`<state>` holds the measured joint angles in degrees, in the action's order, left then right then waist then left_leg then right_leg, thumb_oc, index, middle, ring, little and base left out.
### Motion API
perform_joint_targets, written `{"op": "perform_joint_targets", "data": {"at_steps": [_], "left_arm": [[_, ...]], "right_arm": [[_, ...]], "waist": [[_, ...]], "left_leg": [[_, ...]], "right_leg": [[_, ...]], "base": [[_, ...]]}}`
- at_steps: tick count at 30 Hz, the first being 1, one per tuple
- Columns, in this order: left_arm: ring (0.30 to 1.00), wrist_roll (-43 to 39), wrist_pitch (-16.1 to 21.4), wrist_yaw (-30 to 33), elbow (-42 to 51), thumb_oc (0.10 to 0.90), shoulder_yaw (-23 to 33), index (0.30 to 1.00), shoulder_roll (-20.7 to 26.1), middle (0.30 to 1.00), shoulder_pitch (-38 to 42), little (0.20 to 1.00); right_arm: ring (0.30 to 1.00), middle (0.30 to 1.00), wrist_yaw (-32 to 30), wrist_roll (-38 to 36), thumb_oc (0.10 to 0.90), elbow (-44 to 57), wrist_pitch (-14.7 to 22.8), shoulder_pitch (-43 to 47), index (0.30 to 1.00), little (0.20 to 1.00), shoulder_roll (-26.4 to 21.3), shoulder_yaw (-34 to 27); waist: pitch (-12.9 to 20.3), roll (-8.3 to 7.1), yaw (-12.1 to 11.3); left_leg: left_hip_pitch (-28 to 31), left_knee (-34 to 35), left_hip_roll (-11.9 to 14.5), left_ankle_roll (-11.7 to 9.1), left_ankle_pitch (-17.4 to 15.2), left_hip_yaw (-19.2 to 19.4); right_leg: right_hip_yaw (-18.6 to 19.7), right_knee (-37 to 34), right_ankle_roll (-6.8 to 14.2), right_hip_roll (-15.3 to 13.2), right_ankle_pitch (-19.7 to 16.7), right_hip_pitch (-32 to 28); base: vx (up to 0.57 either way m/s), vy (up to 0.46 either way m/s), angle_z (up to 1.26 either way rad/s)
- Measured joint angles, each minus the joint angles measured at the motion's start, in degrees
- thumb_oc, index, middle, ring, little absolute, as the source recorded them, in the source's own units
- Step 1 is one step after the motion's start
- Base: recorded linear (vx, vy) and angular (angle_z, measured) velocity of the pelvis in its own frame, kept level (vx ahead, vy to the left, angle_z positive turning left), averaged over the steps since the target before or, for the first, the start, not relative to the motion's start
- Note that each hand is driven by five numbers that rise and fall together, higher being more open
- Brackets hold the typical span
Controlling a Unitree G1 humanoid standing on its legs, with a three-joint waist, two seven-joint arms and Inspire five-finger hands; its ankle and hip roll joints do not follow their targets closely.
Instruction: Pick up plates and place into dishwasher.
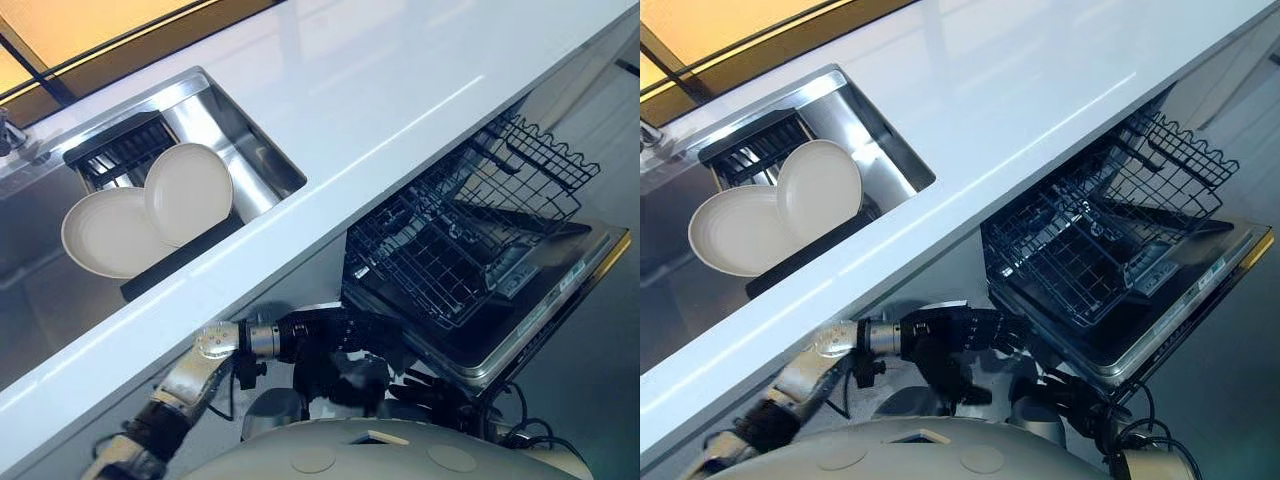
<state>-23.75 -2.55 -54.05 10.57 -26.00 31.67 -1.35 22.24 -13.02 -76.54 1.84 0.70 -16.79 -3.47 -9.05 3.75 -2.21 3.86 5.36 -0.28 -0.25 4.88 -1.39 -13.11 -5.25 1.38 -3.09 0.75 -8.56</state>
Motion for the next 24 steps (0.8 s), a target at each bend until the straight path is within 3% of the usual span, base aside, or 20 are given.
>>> {"op": "perform_joint_targets", "data": {"at_steps": [3,6,9,11,13,15,16,17,18,21,24], "left_arm": [[0.900,-11.23,-3.77,0.07,6.30,0.800,3.37,0.900,-0.24,0.900,5.60,0.900],[0.900,-27.86,-8.62,1.15,7.68,0.800,7.14,0.900,-7.01,0.900,8.52,0.900],[0.900,-46.61,-14.18,0.05,8.45,0.800,6.44,0.900,-15.88,0.900,8.93,0.900],[0.900,-54.34,-15.00,-0.03,9.26,0.800,5.63,0.900,-18.19,0.900,9.06,0.900],[0.900,-58.86,-11.54,2.95,10.37,0.800,5.63,0.900,-19.26,0.900,9.32,0.900],[0.900,-59.96,-2.80,9.64,10.84,0.800,6.73,0.900,-19.16,0.900,9.26,0.900],[0.900,-58.07,3.92,15.47,10.57,0.800,9.47,0.900,-18.96,0.900,8.98,0.900],[0.900,-55.72,7.37,18.41,10.39,0.800,11.17,0.900,-18.32,0.900,8.78,0.900],[0.900,-47.85,13.98,24.46,9.15,0.800,15.72,0.900,-16.40,0.900,8.34,0.900],[0.900,-29.94,20.40,37.22,4.12,0.800,26.97,0.900,-12.76,0.900,7.60,0.900],[0.900,-12.51,21.87,47.93,0.54,0.800,34.80,0.900,-8.81,0.900,7.55,0.900]], "right_arm": [[0.900,0.900,-0.69,-0.02,0.800,-1.02,1.32,-0.60,0.900,0.900,-0.09,0.14],[0.900,0.900,-1.00,-0.53,0.800,-1.21,2.06,-0.98,0.900,0.900,-0.14,1.59],[0.900,0.900,-1.73,-0.51,0.800,-1.22,2.09,-0.64,0.900,0.900,0.03,3.40],[0.900,0.900,-2.00,-0.48,0.800,-1.23,2.06,-0.26,0.900,0.900,0.04,4.48],[0.900,0.900,-2.28,-0.55,0.800,-1.20,1.91,0.42,0.900,0.900,0.06,5.75],[0.900,0.900,-2.60,-1.48,0.800,-1.19,1.90,0.09,0.900,0.900,0.32,6.71],[0.900,0.900,-3.06,-1.60,0.800,-1.15,1.91,-0.05,0.900,0.900,0.57,6.68],[0.900,0.900,-3.10,-1.63,0.800,-0.99,1.90,-0.07,0.900,0.900,0.62,6.66],[0.900,0.900,-3.26,-1.71,0.800,-0.75,2.00,-0.29,0.900,0.900,0.69,6.55],[0.900,0.900,-3.42,-2.74,0.800,-0.84,2.51,-1.98,0.900,0.900,1.04,4.60],[0.900,0.900,-3.37,-2.56,0.800,-1.02,3.13,-2.67,0.900,0.900,1.34,3.33]], "waist": [[1.16,1.45,-0.41],[2.69,2.35,-0.39],[3.02,1.88,-0.08],[3.13,1.42,0.32],[3.13,1.05,0.39],[3.01,0.75,0.28],[3.14,0.60,0.15],[3.15,0.60,0.05],[3.16,0.57,0.06],[3.23,0.47,-0.84],[3.30,0.22,-1.92]], "left_leg": [[-0.18,0.02,0.03,-0.37,-0.07,-0.23],[-0.30,0.00,0.07,-0.28,0.08,-0.40],[-0.24,-0.13,0.27,-0.26,0.51,-0.57],[-0.28,-0.27,0.35,-0.32,0.56,-0.59],[-0.18,-0.28,0.37,-0.37,0.59,-0.70],[0.36,-0.27,0.36,-0.40,0.61,-0.84],[0.50,-0.21,0.37,-0.42,0.60,-0.97],[0.44,-0.03,0.39,-0.47,0.59,-1.15],[0.35,-0.02,0.47,-0.78,0.43,-1.46],[0.00,-0.02,0.48,-0.83,0.39,-2.05],[-0.32,-0.15,0.40,-0.68,0.52,-2.26]], "right_leg": [[-0.11,0.00,0.26,0.10,0.11,-0.04],[-0.18,0.01,0.22,0.24,0.10,-0.05],[-0.31,0.02,-0.22,0.49,-0.18,-0.03],[-0.29,0.02,-0.23,0.63,-0.19,-0.05],[-0.33,0.02,-0.23,0.68,-0.19,-0.25],[-0.41,0.01,-0.22,0.68,-0.16,-0.85],[-0.45,0.00,-0.22,0.70,-0.13,-0.97],[-0.46,-0.01,-0.11,0.72,-0.05,-0.97],[-0.71,-0.01,0.07,0.79,0.06,-0.95],[-1.60,-0.02,-0.19,0.77,0.25,-0.94],[-1.75,-0.18,-0.23,0.74,0.25,-0.66]], "base": [[0.04,-0.048,0.03],[0.03,-0.053,0.02],[0.03,-0.056,0.04],[0.01,-0.050,0.03],[-0.01,-0.029,0.03],[0.00,-0.008,0.02],[0.00,0.000,0.00],[0.04,0.026,0.03],[0.04,0.031,0.08],[0.09,0.062,0.12],[0.08,0.069,0.08]]}}
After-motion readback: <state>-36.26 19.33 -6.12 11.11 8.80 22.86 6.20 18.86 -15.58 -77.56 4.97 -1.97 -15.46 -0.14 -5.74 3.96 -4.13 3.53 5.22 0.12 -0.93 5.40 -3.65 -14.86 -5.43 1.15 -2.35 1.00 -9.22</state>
